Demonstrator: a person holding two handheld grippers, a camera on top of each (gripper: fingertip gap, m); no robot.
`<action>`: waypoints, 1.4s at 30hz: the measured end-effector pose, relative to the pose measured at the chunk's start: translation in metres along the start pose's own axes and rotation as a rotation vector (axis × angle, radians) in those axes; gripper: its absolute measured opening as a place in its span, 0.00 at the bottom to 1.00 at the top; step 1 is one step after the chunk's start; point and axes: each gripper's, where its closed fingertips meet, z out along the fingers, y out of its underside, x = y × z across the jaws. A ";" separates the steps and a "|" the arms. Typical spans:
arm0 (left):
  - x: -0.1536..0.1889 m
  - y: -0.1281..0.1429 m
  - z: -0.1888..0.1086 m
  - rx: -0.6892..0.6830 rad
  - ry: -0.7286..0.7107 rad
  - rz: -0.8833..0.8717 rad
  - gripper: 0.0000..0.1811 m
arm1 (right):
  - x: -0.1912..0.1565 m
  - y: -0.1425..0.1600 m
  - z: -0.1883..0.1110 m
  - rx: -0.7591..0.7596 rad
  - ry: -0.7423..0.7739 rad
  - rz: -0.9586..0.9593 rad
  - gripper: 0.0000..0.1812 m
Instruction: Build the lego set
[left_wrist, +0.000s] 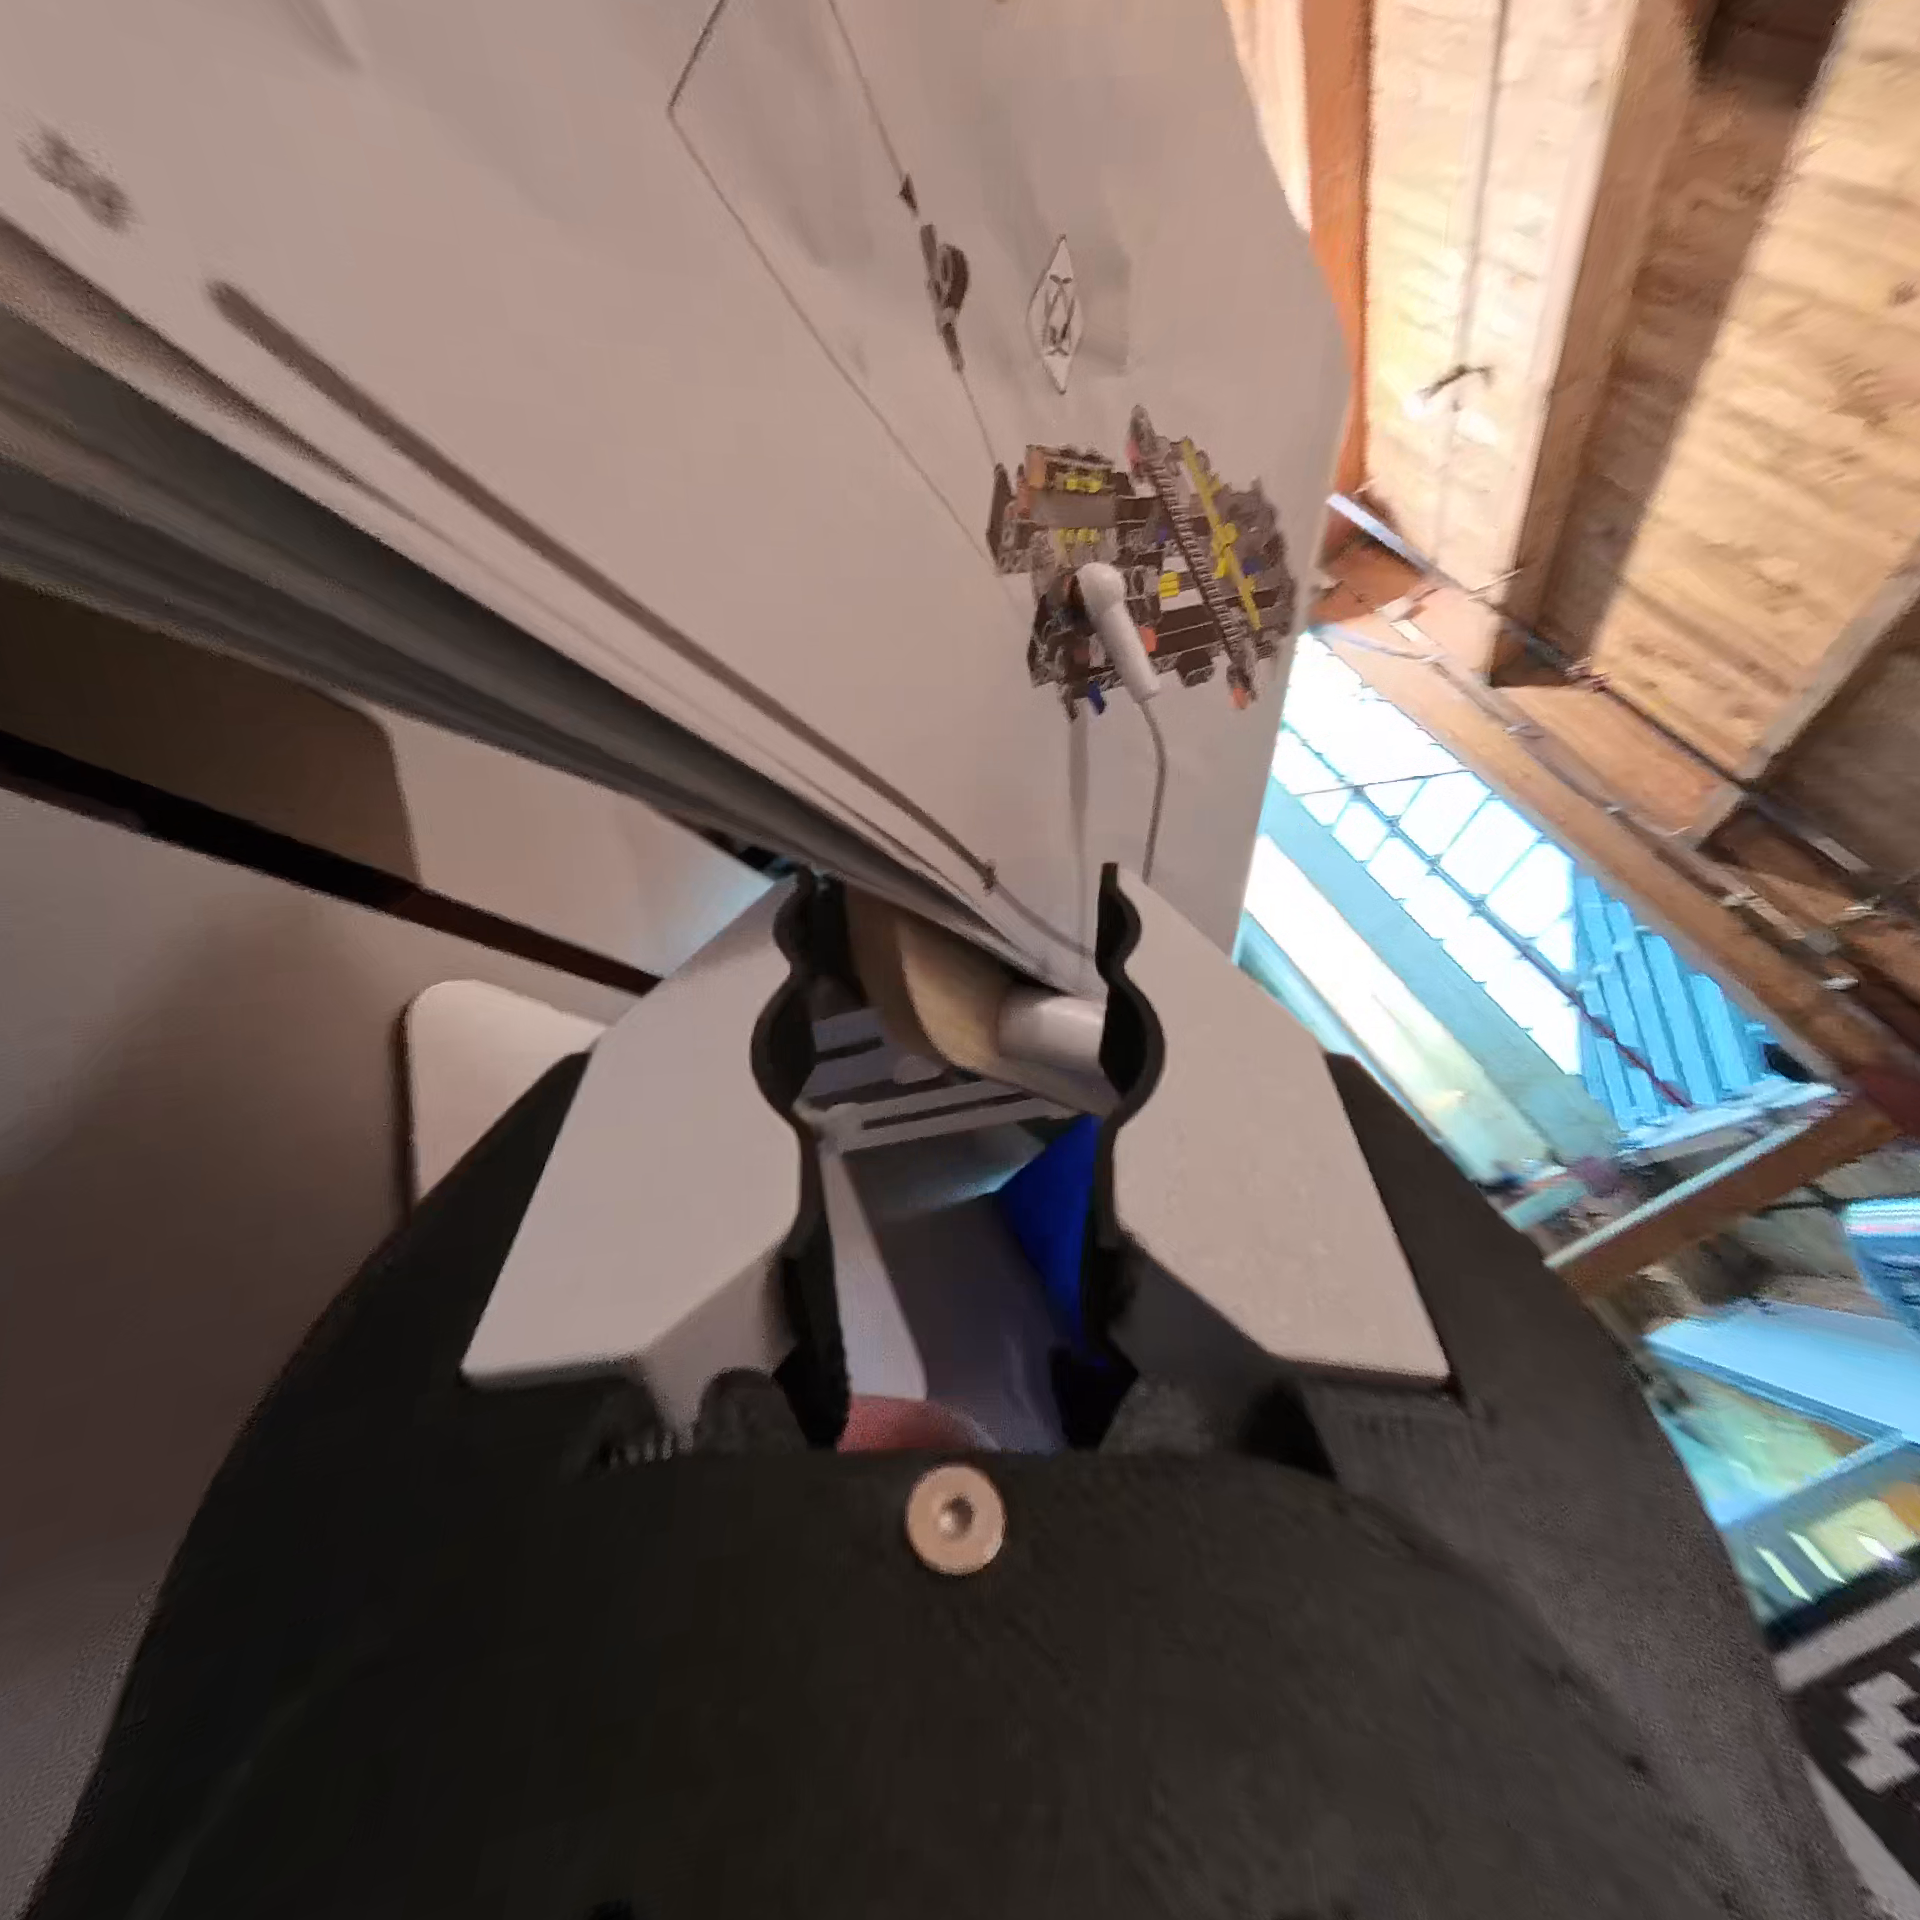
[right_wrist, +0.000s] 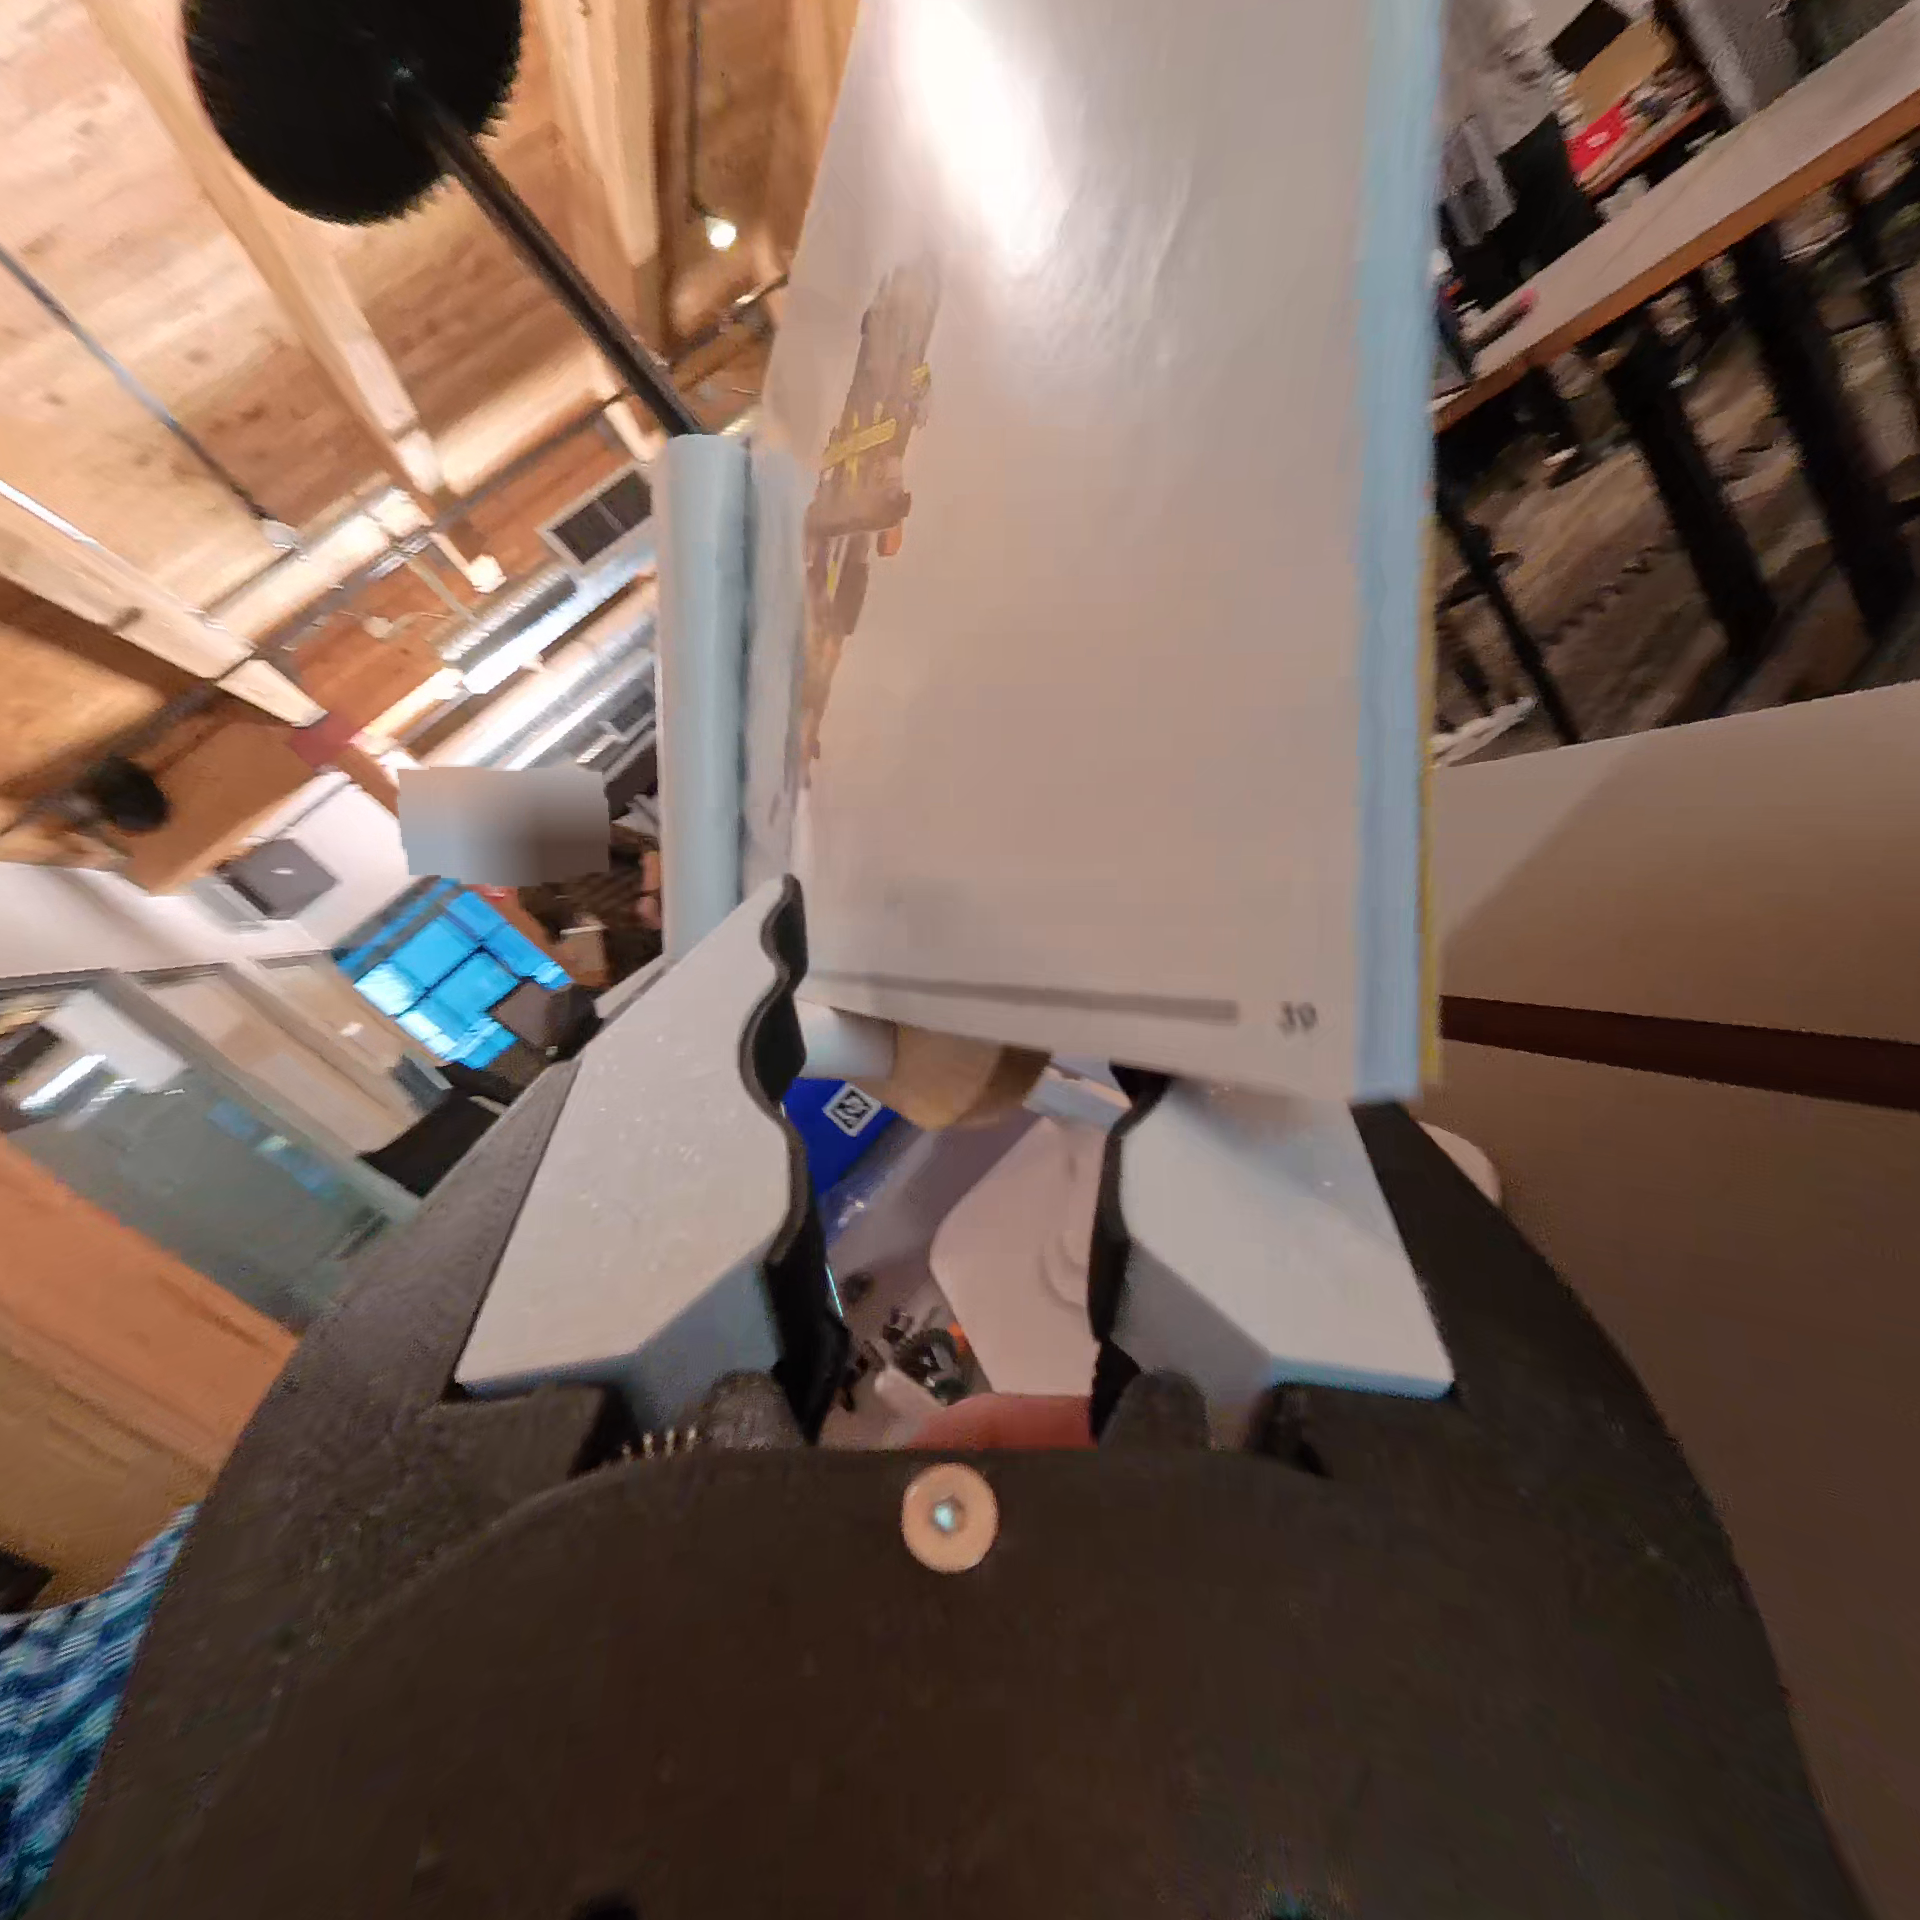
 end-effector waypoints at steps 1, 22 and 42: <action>-0.005 0.001 -0.005 -0.020 -0.046 0.012 0.29 | 0.002 0.000 -0.007 -0.003 0.034 -0.016 0.35; 0.054 0.051 -0.229 -0.399 -0.366 0.760 0.30 | -0.117 0.148 -0.092 -0.533 0.067 -0.676 0.11; 0.023 0.122 -0.289 -0.629 -0.417 0.901 0.26 | -0.145 0.338 -0.019 -1.083 -0.352 -1.141 0.04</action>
